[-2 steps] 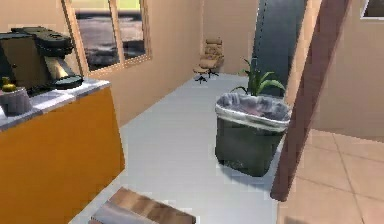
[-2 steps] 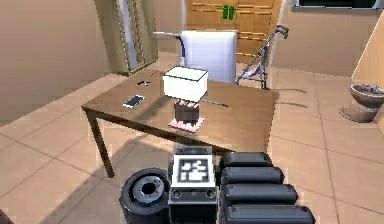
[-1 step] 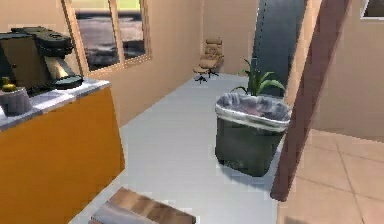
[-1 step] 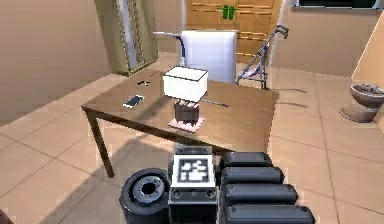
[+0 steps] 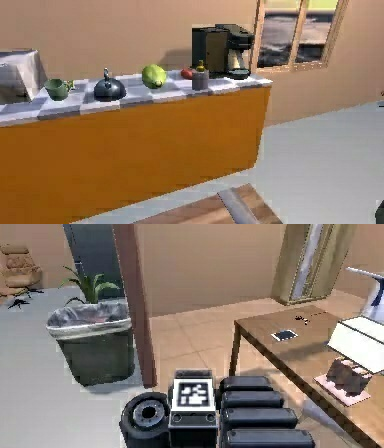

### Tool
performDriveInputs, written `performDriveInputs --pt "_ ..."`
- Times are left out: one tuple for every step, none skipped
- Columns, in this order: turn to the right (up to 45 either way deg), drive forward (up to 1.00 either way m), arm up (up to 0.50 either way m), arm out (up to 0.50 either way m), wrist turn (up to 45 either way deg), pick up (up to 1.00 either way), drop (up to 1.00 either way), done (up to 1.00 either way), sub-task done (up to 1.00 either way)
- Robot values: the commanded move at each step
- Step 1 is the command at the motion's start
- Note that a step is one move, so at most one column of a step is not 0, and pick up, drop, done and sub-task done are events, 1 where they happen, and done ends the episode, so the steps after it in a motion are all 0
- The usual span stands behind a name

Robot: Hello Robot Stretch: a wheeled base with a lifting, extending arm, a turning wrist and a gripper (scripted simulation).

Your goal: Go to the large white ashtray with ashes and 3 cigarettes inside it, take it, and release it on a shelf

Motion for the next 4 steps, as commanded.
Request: performDriveInputs --pt "-45.0 0.0 0.0 0.0 0.0 0.0 0.0 0.0 0.0" --pt "-45.0 0.0 0.0 0.0 0.0 0.0 0.0 0.0 0.0" --pt "-27.0 0.0 0.0 0.0 0.0 0.0 0.0 0.0 0.0" --pt "0.0 0.0 0.0 0.22 0.0 0.0 0.0 0.0 0.0"
